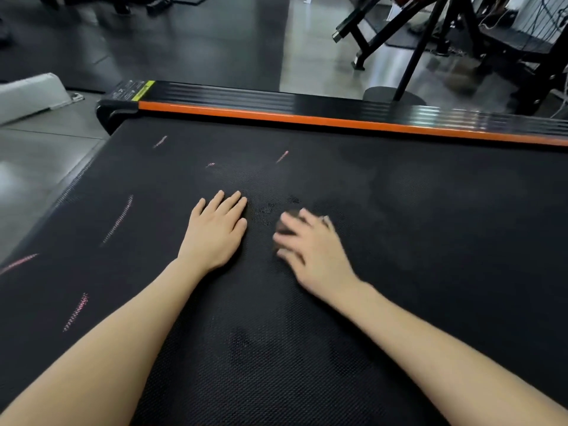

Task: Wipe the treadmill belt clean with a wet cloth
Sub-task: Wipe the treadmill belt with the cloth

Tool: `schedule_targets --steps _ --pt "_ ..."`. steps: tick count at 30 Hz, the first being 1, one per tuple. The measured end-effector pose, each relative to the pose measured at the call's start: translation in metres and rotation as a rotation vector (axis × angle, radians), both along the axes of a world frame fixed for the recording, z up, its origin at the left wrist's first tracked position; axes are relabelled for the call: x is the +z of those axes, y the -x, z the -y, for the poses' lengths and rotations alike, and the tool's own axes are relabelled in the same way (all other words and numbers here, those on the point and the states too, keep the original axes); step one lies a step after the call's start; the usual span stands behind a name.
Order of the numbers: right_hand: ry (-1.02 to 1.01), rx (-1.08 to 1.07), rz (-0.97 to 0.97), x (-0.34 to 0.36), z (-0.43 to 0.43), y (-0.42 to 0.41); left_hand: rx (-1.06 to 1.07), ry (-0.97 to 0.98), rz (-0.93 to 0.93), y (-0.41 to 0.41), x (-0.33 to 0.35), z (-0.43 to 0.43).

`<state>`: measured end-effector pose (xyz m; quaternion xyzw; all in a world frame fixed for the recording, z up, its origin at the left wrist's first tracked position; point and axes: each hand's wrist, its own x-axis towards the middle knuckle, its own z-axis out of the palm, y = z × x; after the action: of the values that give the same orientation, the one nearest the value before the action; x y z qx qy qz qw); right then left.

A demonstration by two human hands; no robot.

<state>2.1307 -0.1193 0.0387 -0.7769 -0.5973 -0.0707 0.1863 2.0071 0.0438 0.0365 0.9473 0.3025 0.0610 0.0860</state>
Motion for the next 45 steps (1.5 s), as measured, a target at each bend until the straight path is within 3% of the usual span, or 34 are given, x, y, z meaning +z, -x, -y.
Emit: schedule_targets --steps 2,4,9,14,18,20,23,25,27,31,34,36,41,43,45 --pt "0.032 0.160 0.006 -0.001 0.016 0.009 -0.011 -0.018 -0.016 0.002 -0.002 0.000" --pt "0.045 0.152 0.046 0.001 0.016 -0.011 -0.015 -0.024 -0.028 0.003 -0.002 0.000" --pt "0.093 -0.325 -0.151 0.010 -0.023 -0.035 -0.002 -0.034 -0.031 0.001 -0.002 0.001" --pt "0.024 0.120 0.052 -0.001 0.002 0.036 -0.001 -0.041 -0.010 -0.001 -0.002 -0.001" --pt "0.057 0.200 0.113 0.002 0.006 0.011 -0.038 -0.051 0.007 0.003 -0.002 -0.002" --pt "0.012 0.059 0.156 0.002 0.014 -0.032 -0.046 -0.048 0.006 0.004 -0.003 -0.002" --pt "0.065 -0.338 -0.032 0.008 0.029 -0.084 -0.011 -0.062 -0.029 0.001 -0.003 0.000" --pt "0.038 -0.467 -0.056 0.008 0.018 -0.079 0.006 -0.071 -0.048 -0.001 -0.001 0.003" --pt "-0.021 -0.347 0.013 0.008 0.001 -0.047 0.011 -0.062 -0.051 -0.002 0.000 0.005" --pt "-0.027 0.052 -0.031 0.007 0.005 0.027 -0.007 -0.048 -0.048 0.001 0.000 0.000" --pt "-0.021 0.142 0.035 0.010 0.030 0.008 -0.018 -0.052 -0.033 0.003 0.000 0.000" --pt "-0.043 0.006 0.066 0.009 0.052 -0.032 -0.019 -0.047 -0.037 0.003 0.001 0.002" --pt "-0.005 -0.732 -0.116 0.012 0.108 -0.107 0.005 -0.015 -0.029 0.000 0.002 0.003" --pt "-0.016 -0.692 -0.009 0.015 0.082 -0.087 0.019 -0.002 0.008 -0.006 0.004 0.001" --pt "-0.033 -0.382 0.047 0.014 0.040 -0.052 0.004 -0.031 0.060 -0.019 0.007 -0.006"
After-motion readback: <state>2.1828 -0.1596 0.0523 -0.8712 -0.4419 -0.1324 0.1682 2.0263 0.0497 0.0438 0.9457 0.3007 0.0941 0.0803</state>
